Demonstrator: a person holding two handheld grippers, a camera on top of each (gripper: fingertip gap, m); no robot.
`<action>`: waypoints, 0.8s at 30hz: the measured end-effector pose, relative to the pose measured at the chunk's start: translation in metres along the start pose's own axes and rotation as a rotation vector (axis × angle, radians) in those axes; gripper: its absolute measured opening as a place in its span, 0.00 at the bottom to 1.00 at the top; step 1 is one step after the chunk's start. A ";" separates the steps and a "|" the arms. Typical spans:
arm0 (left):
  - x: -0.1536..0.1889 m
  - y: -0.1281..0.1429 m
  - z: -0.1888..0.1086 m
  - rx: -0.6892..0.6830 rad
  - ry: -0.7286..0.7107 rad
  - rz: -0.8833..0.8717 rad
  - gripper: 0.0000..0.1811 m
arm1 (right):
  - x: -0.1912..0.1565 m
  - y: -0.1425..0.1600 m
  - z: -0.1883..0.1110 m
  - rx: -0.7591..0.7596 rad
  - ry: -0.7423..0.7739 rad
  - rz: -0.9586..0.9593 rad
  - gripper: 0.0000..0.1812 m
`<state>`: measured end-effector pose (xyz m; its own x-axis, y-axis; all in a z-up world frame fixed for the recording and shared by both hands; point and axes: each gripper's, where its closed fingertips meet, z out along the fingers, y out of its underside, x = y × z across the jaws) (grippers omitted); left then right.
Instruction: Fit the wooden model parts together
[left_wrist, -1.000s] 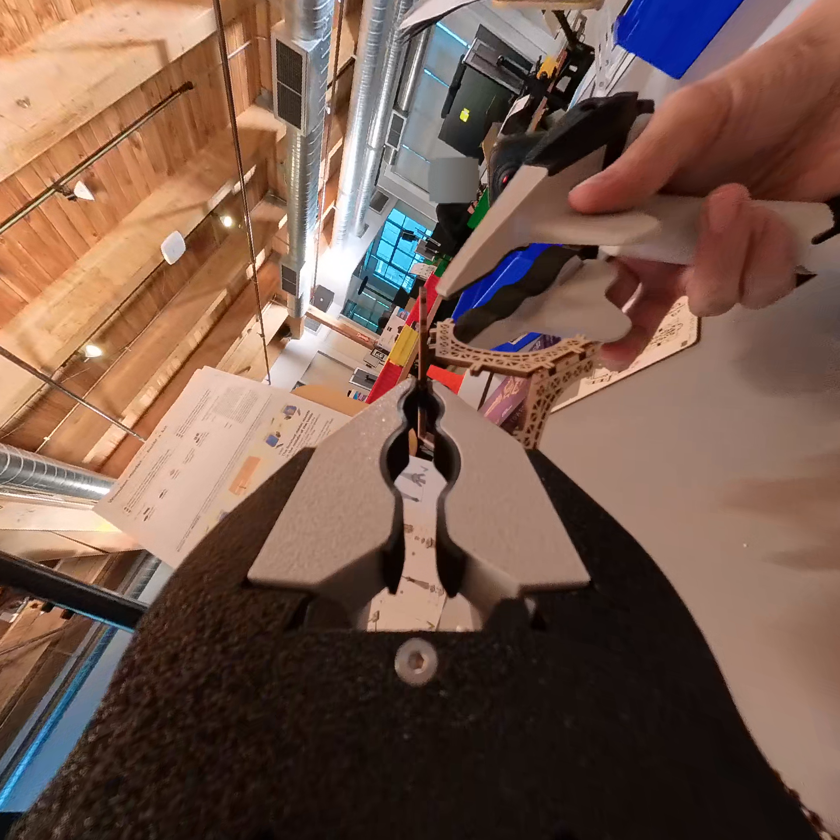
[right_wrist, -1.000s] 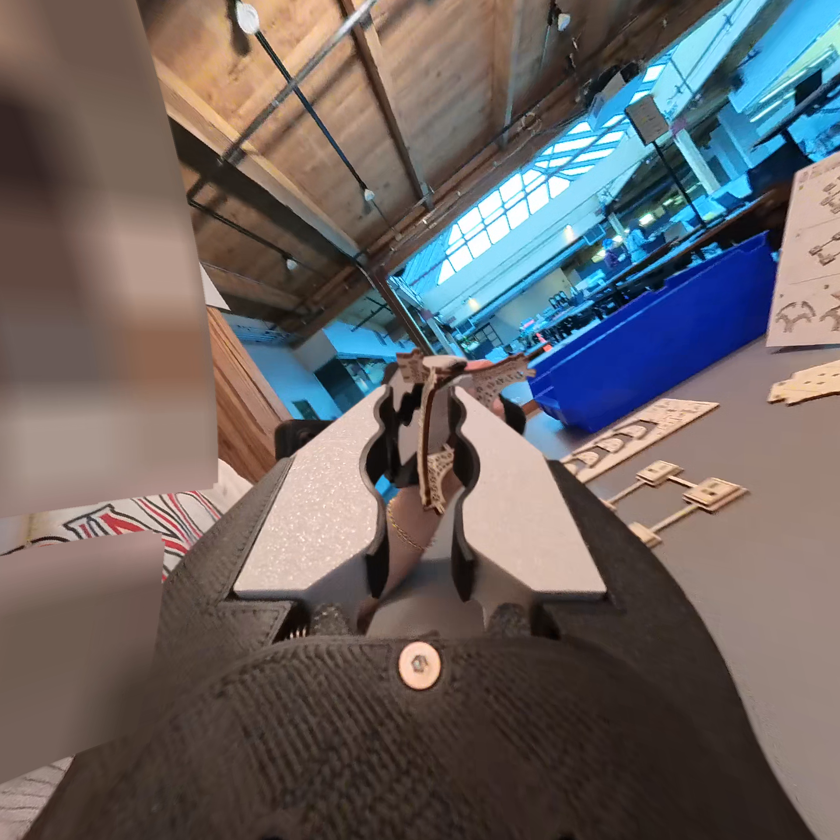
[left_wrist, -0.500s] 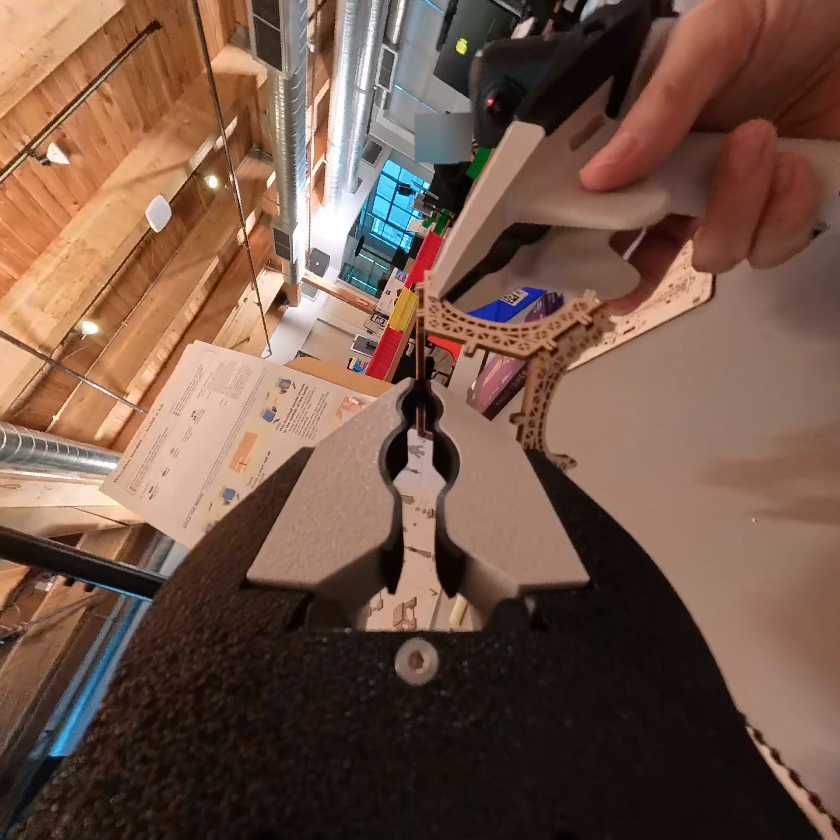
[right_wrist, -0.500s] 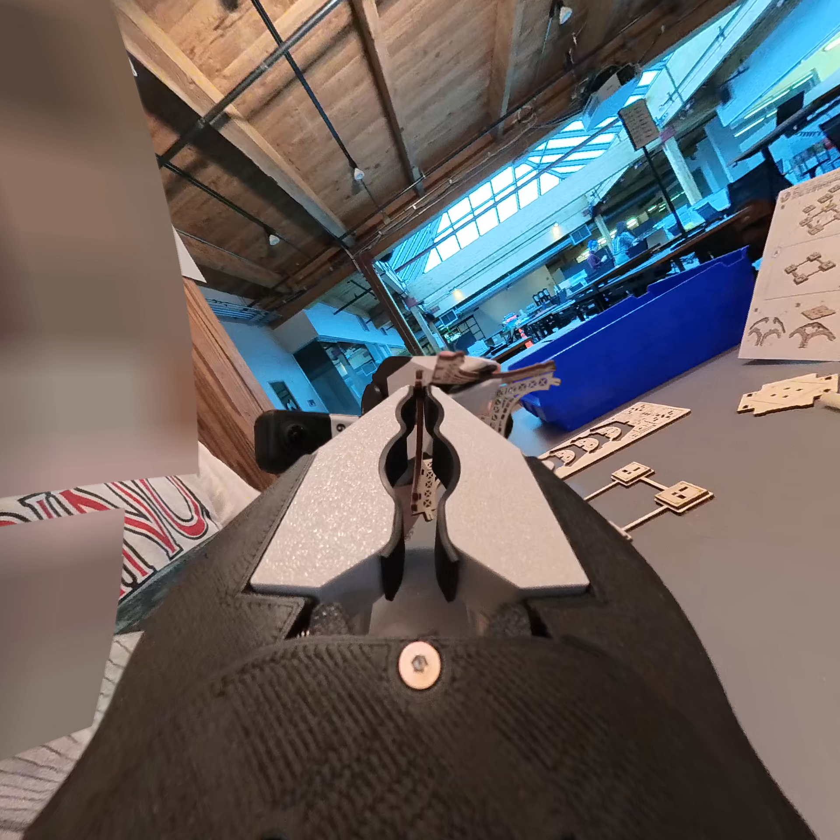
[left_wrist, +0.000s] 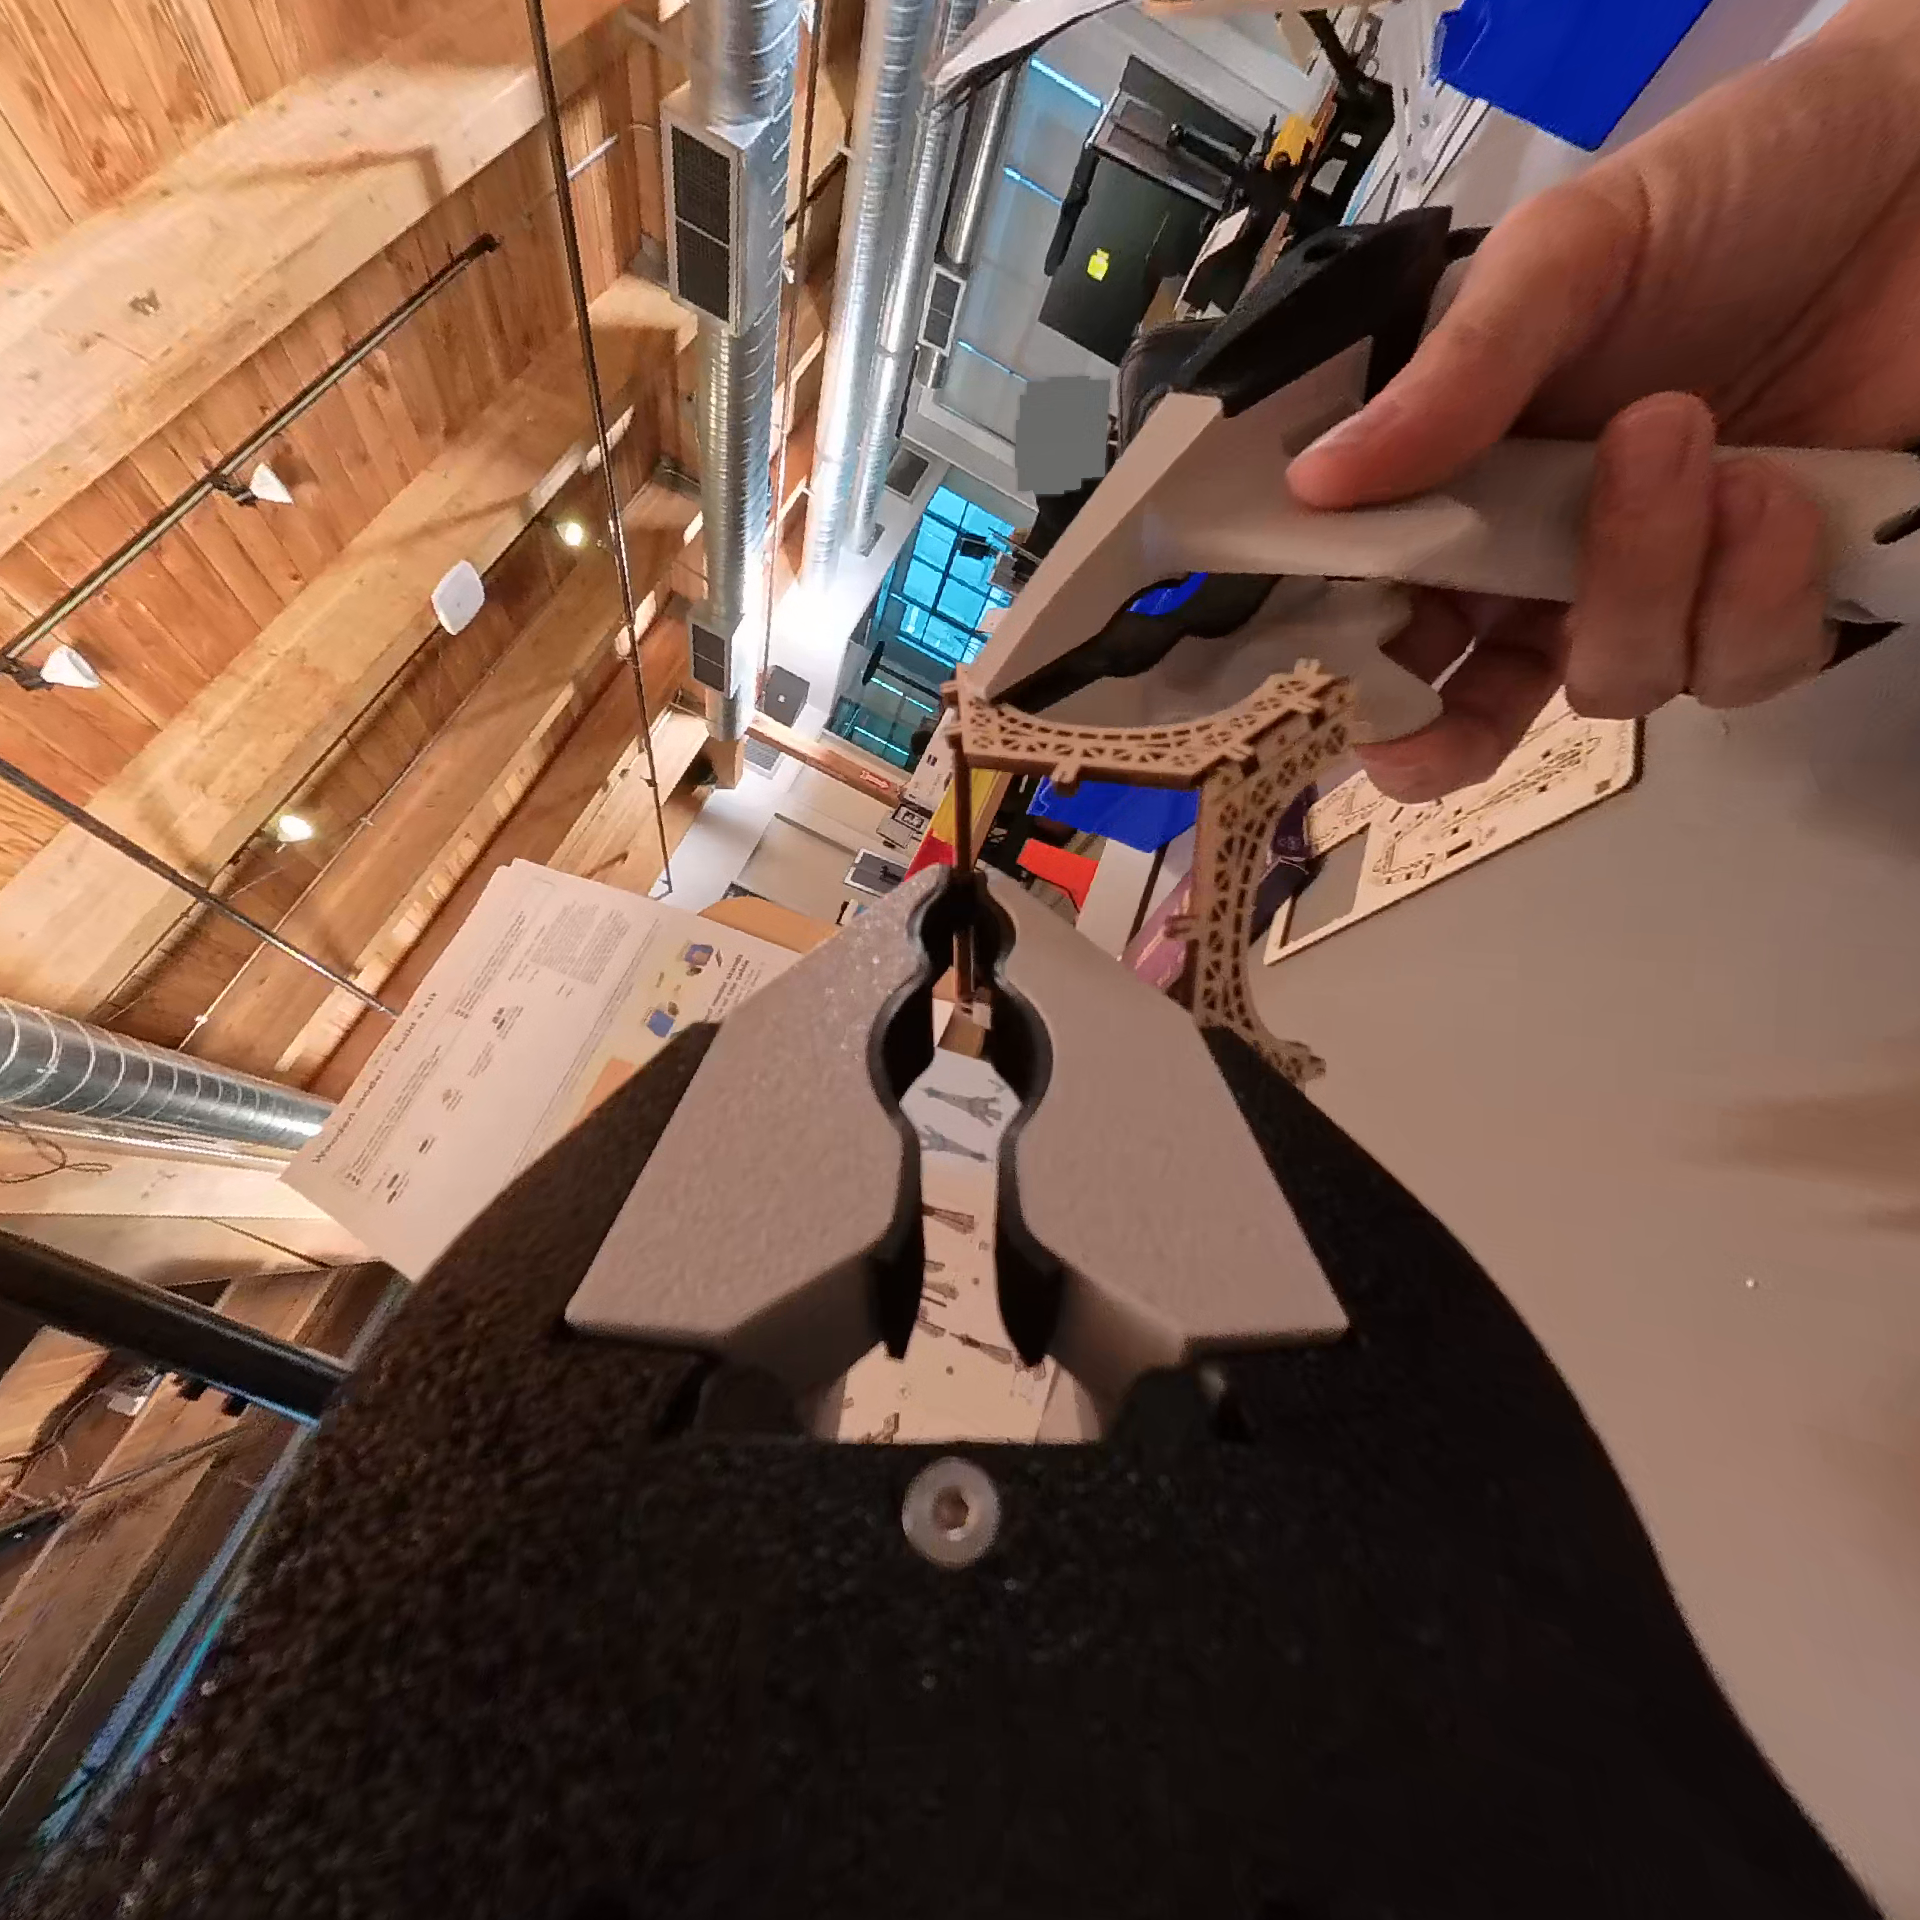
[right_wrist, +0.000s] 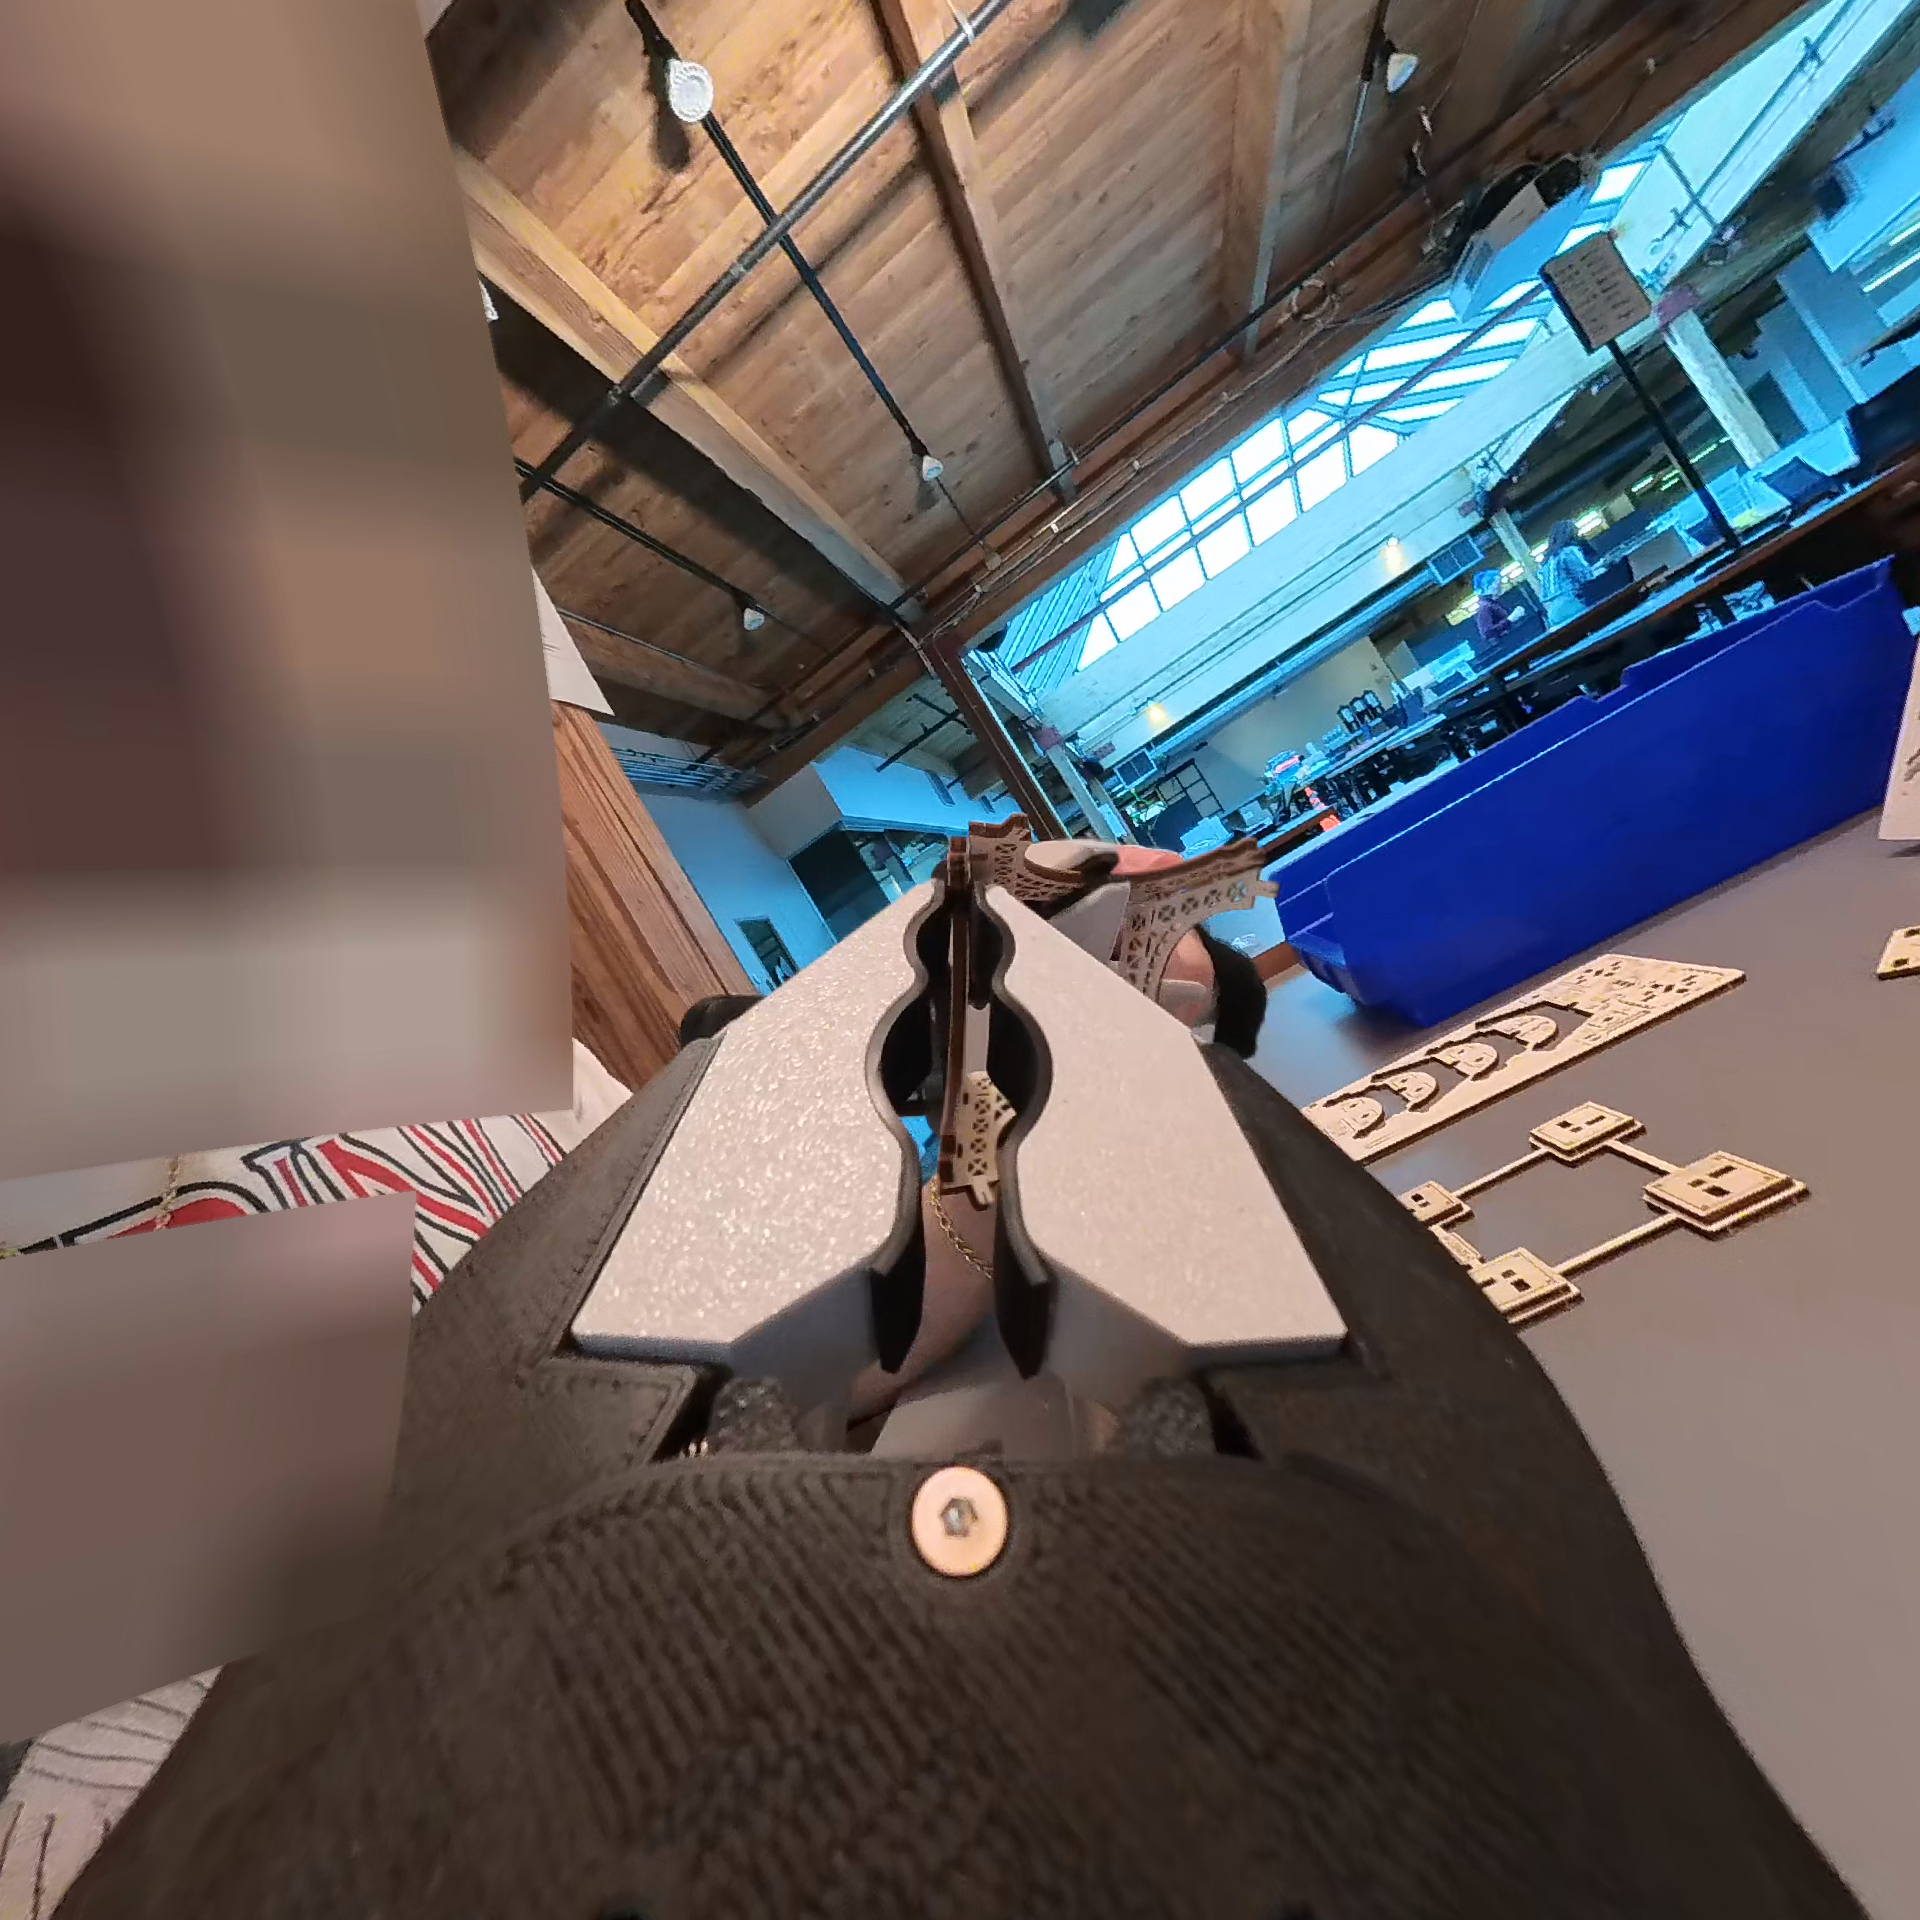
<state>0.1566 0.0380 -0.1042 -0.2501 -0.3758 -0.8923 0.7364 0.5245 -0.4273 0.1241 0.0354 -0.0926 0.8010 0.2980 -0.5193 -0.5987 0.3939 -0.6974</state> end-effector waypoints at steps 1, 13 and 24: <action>0.001 0.000 0.000 0.004 0.002 0.009 0.00 | 0.000 0.000 0.000 0.005 0.000 0.004 0.00; 0.013 0.000 -0.001 -0.001 0.078 -0.048 0.14 | -0.001 -0.001 -0.003 -0.014 0.003 -0.025 0.00; 0.013 -0.016 -0.033 0.064 0.475 -0.645 0.19 | -0.005 0.006 -0.010 -0.089 -0.059 0.101 0.00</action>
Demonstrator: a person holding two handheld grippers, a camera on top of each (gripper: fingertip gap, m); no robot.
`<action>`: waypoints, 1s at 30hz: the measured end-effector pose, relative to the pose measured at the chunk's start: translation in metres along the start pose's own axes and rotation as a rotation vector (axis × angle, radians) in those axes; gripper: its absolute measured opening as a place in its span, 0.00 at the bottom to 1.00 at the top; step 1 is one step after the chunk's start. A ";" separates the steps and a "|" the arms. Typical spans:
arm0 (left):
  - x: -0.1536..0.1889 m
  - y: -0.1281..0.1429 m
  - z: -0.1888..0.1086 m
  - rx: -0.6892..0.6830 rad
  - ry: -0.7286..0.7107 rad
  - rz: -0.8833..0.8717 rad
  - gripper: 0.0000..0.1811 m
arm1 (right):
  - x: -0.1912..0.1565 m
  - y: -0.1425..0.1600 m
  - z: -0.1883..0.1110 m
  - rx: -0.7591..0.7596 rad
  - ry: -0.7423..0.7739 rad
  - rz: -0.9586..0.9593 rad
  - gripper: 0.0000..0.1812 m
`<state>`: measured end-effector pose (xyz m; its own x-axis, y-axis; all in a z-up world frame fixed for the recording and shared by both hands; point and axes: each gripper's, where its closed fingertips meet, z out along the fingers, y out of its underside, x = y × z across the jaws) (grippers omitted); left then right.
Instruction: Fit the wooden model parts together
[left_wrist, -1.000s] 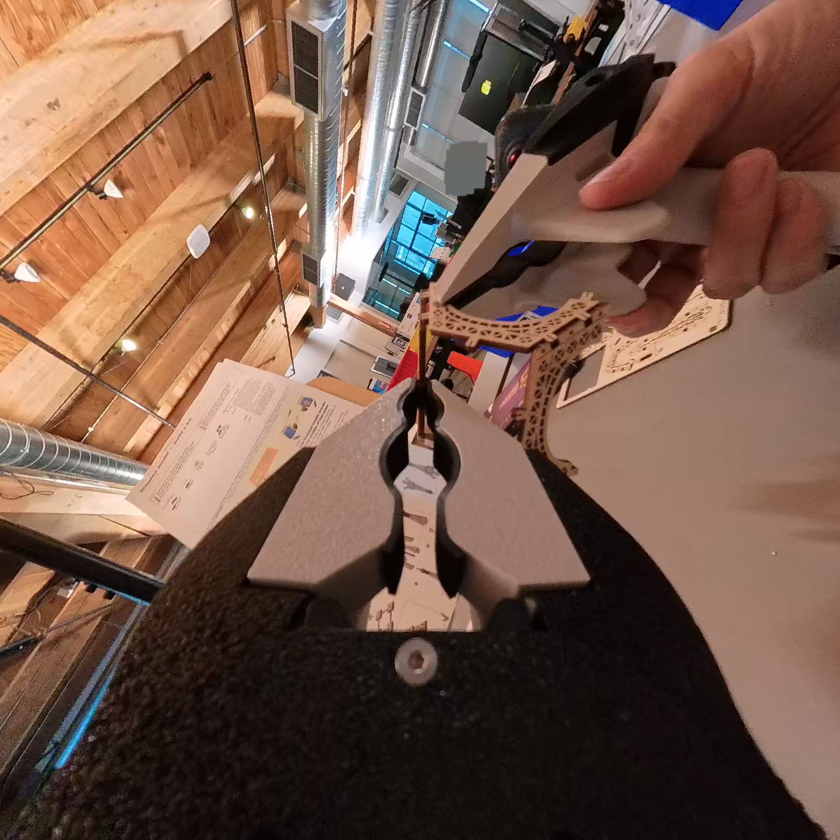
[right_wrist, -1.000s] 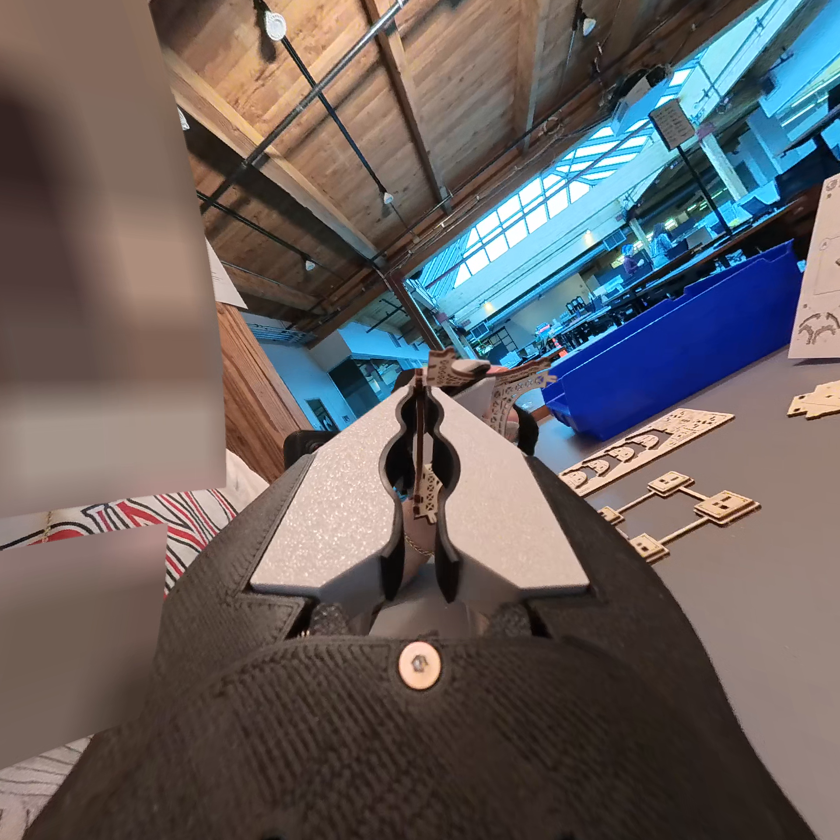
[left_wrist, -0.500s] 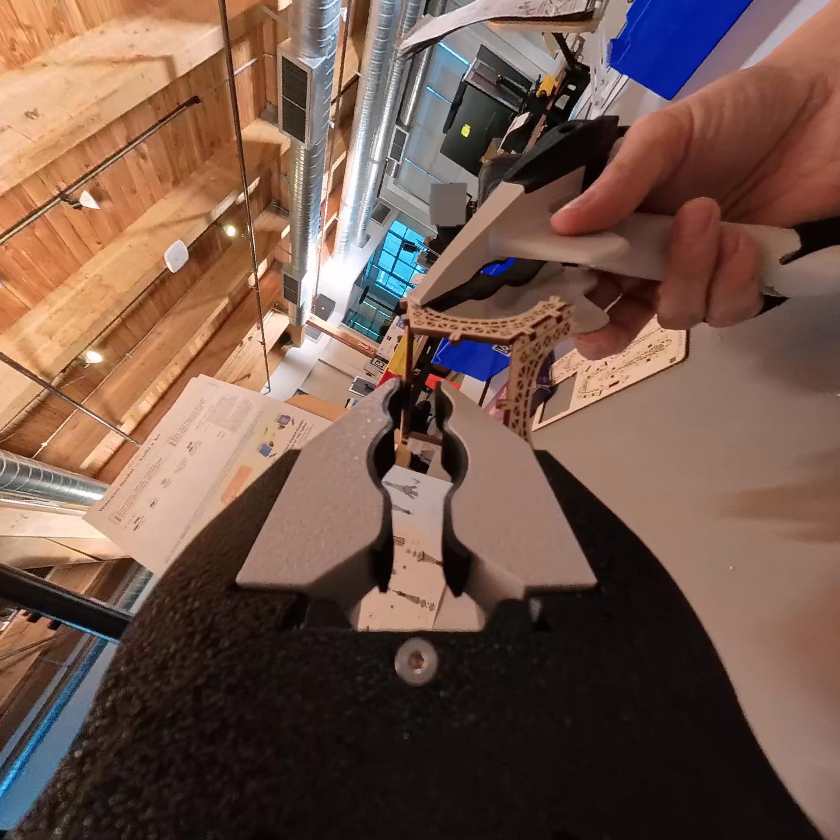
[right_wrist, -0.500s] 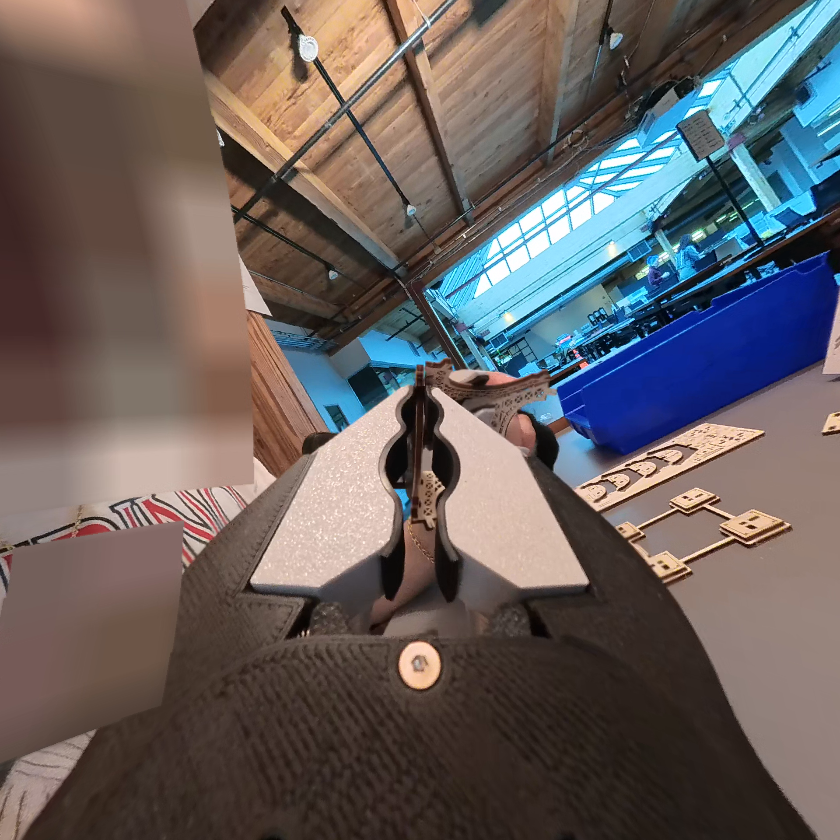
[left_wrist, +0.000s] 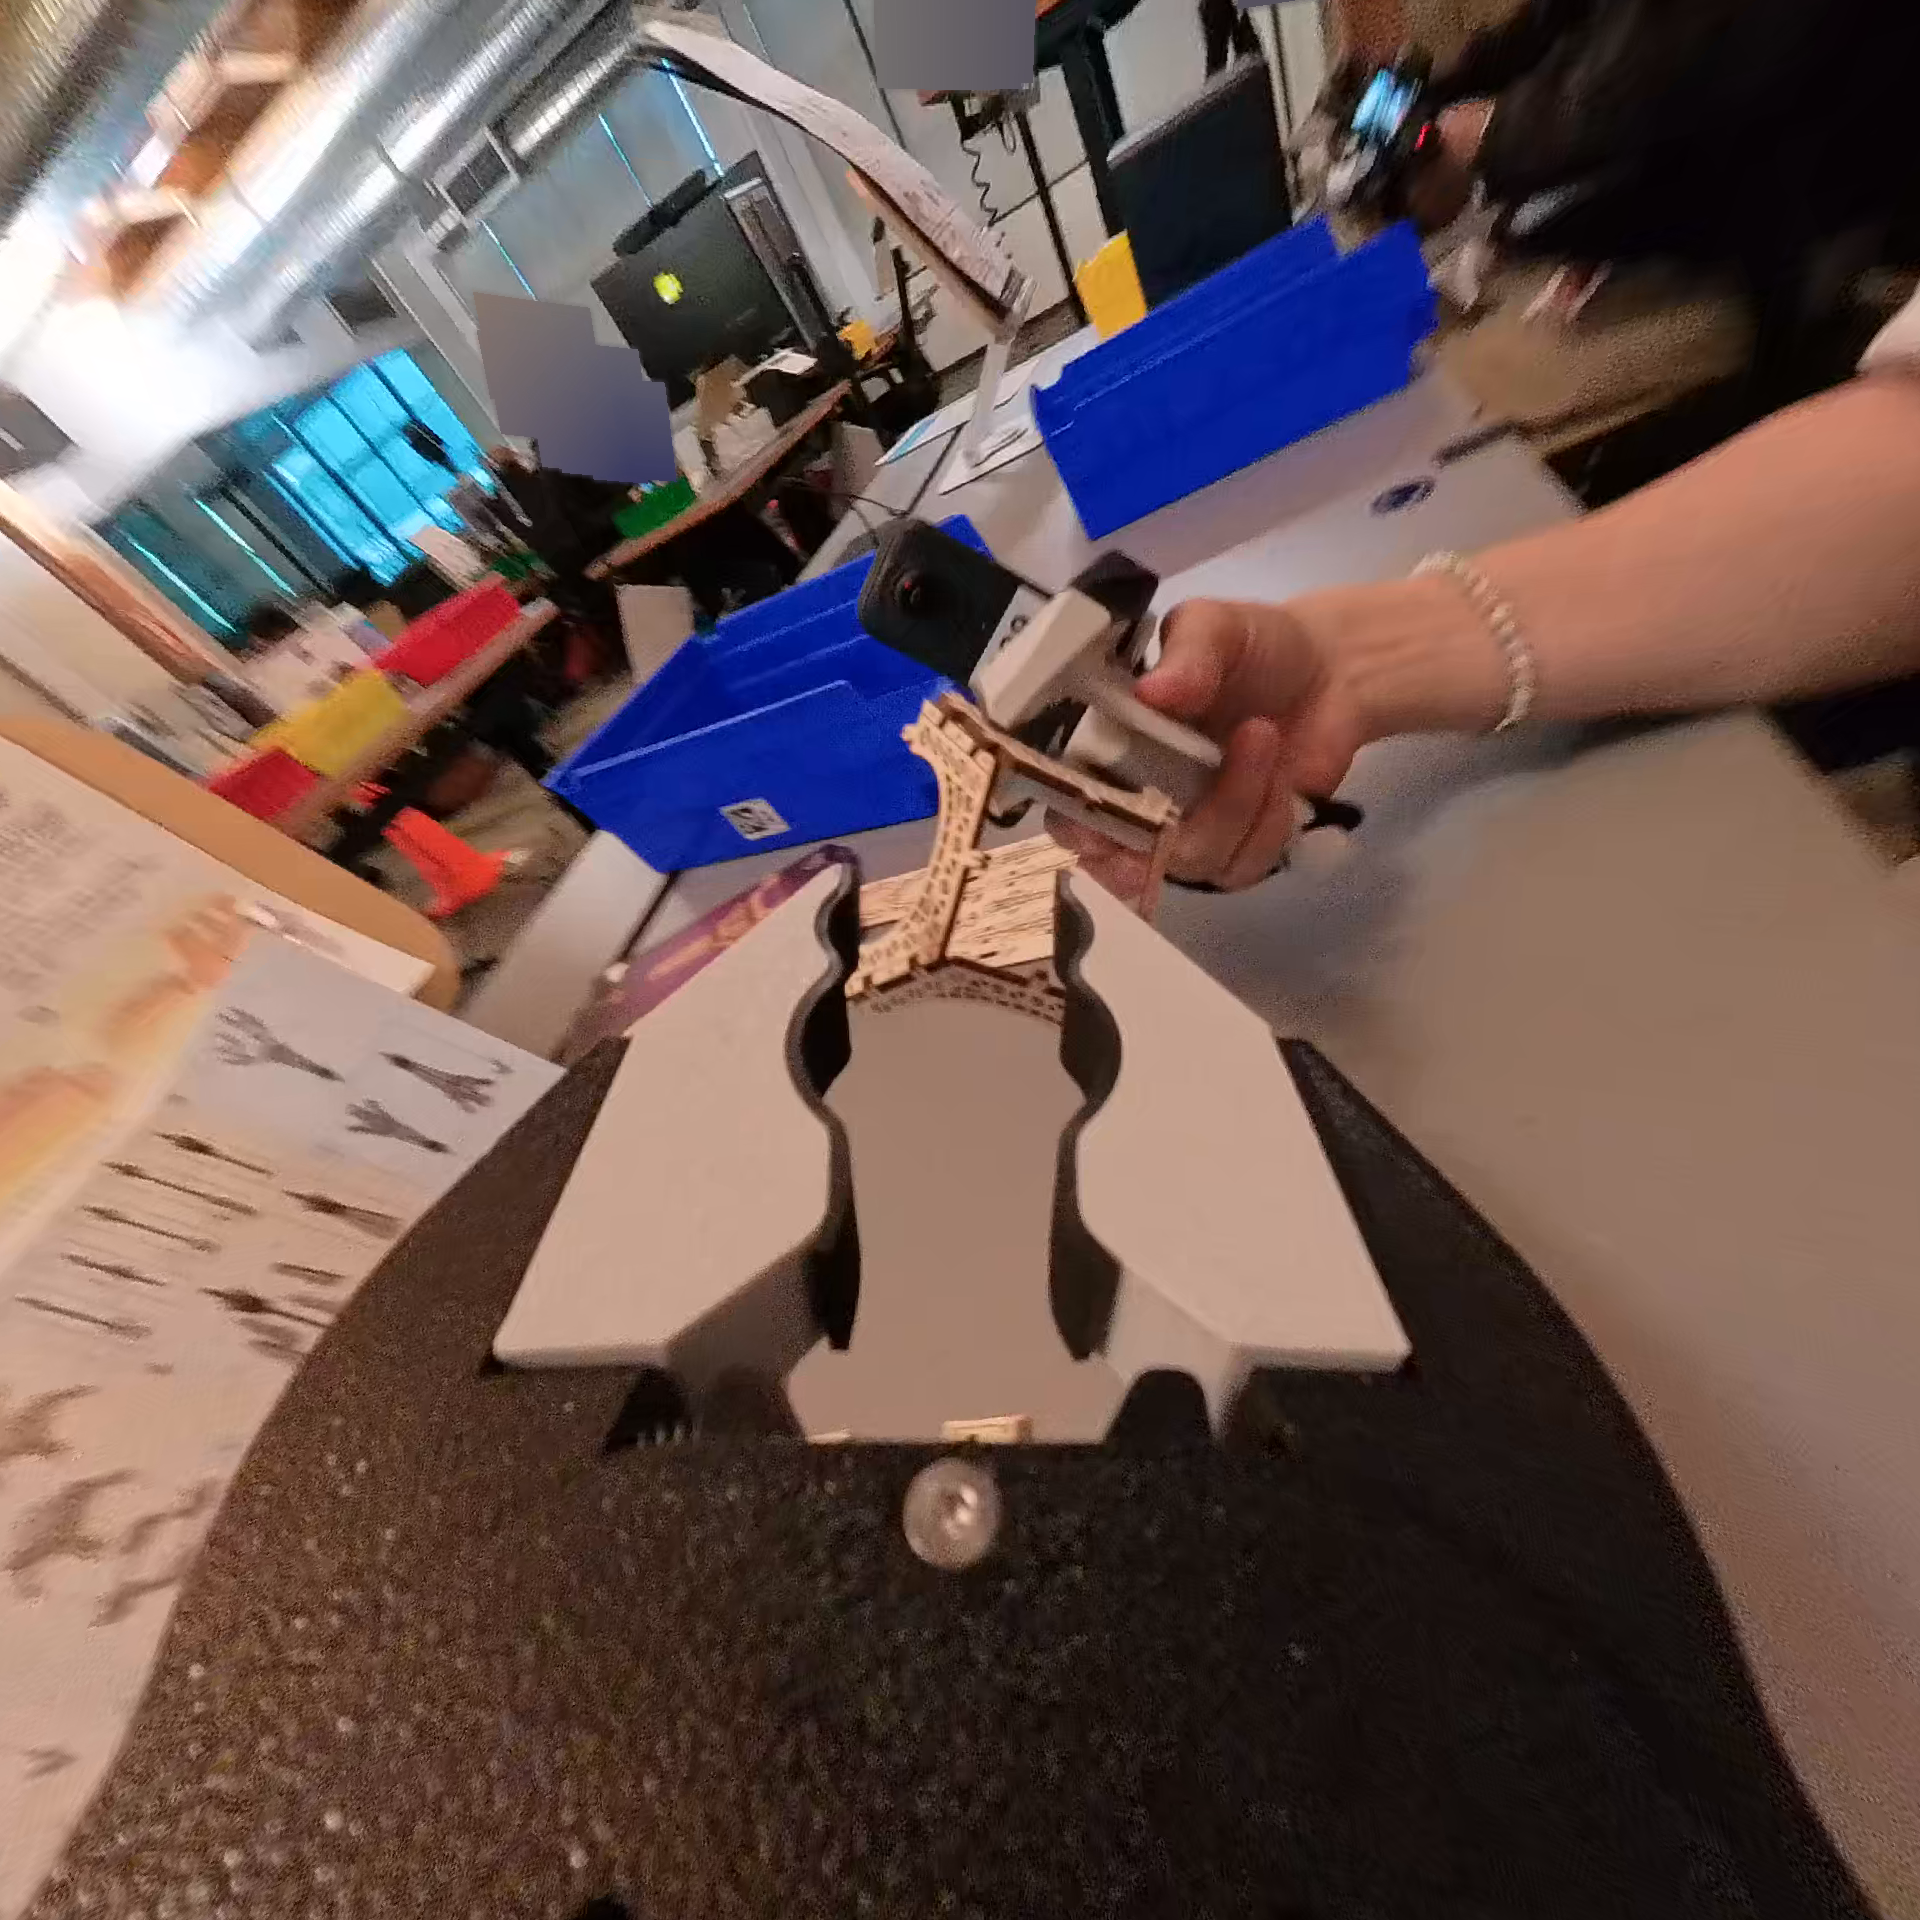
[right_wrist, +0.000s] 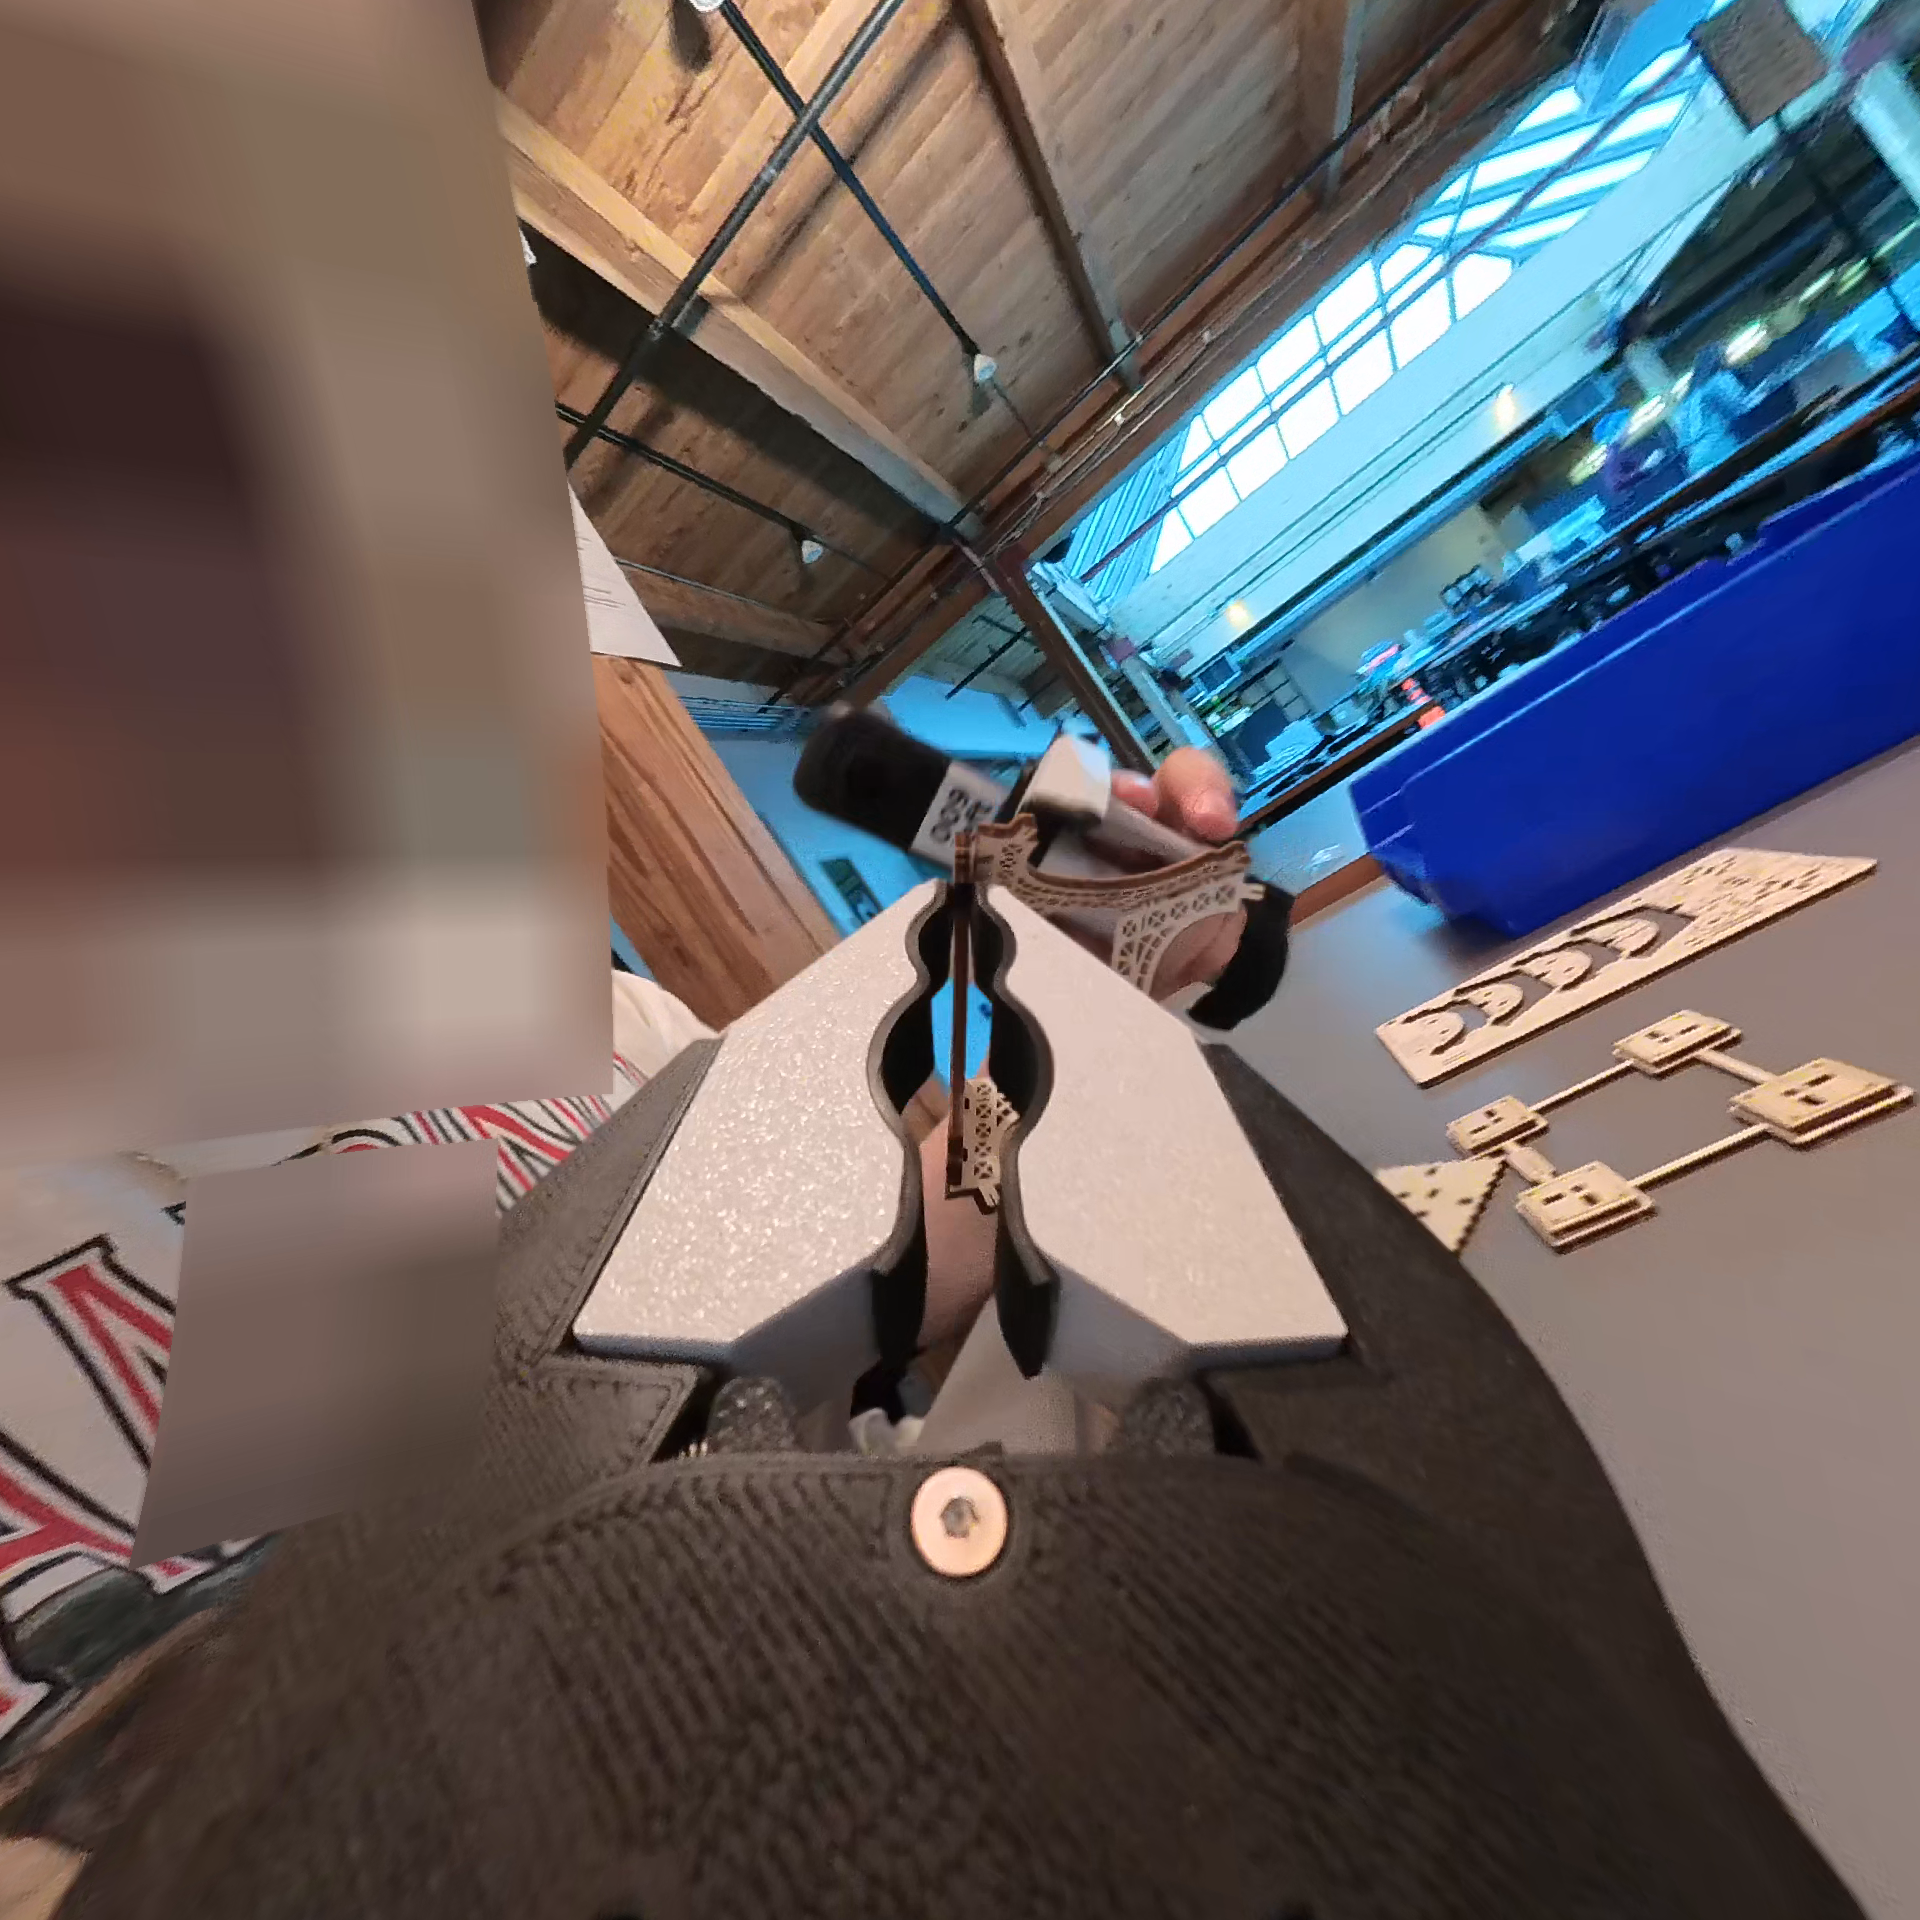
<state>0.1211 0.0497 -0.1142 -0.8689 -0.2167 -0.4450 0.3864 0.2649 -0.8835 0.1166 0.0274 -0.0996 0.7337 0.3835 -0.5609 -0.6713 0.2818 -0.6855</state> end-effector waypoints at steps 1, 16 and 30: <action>-0.002 -0.002 -0.002 0.002 0.037 -0.076 0.19 | 0.001 0.002 0.000 -0.003 -0.009 0.037 0.00; 0.016 0.008 0.004 -0.206 0.765 -0.564 0.09 | 0.009 0.032 -0.001 -0.236 0.078 -0.078 0.00; 0.051 0.002 -0.007 -0.151 1.026 -0.605 0.04 | -0.011 0.052 0.008 -0.329 -0.045 -0.046 0.01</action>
<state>0.0747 0.0460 -0.1374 -0.7652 0.4872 0.4209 -0.1499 0.5010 -0.8524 0.0733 0.0446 -0.1257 0.7523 0.4176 -0.5096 -0.5622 0.0036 -0.8270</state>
